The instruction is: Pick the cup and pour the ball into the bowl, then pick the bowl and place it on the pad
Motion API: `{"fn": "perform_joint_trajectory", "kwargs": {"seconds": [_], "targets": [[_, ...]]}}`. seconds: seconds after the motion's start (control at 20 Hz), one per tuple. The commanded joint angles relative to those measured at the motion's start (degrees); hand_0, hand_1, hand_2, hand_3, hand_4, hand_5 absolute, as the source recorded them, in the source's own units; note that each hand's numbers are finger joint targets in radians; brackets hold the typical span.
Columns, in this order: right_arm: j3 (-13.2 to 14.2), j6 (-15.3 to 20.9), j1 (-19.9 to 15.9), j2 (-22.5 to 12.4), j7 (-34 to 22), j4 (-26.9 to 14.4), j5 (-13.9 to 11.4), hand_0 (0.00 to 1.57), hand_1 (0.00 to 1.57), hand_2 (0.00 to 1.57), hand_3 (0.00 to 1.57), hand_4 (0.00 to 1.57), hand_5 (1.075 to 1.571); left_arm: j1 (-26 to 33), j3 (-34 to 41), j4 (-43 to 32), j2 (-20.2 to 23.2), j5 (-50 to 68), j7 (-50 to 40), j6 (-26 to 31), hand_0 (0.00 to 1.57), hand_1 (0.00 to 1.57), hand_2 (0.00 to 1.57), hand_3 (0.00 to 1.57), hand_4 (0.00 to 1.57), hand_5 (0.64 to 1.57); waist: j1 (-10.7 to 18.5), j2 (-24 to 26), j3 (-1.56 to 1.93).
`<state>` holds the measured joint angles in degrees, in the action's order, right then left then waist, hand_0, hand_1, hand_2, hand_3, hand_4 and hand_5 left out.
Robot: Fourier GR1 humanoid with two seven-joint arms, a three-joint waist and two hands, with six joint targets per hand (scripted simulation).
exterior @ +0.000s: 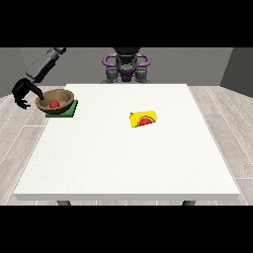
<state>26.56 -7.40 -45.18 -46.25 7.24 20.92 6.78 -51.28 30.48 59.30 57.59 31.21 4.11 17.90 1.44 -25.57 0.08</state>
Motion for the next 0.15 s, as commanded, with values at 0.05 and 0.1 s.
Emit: {"fn": "perform_joint_trajectory", "kwargs": {"seconds": [0.05, 0.1], "targets": [[-0.5, -3.02, -4.57, -2.49, -7.96, 1.47, 0.89, 0.2, 0.2, 0.3, 0.45, 0.0, 1.476, 0.56, -1.77, -2.6, -0.97, -1.72, 1.2, -0.23, 0.0, 0.0, 0.0, 0.0, 0.0, 1.515, -1.1, 4.21, -0.1], [-0.44, -4.04, -3.91, -2.91, -6.82, 2.54, 1.14, 0.13, 0.13, 0.28, 0.38, 0.0, 1.467, 1.57, -1.09, -4.06, -1.06, -2.43, 3.92, 0.22, 0.0, 0.0, 0.0, 0.0, 0.0, 1.515, -1.89, 3.77, -0.11]]}}
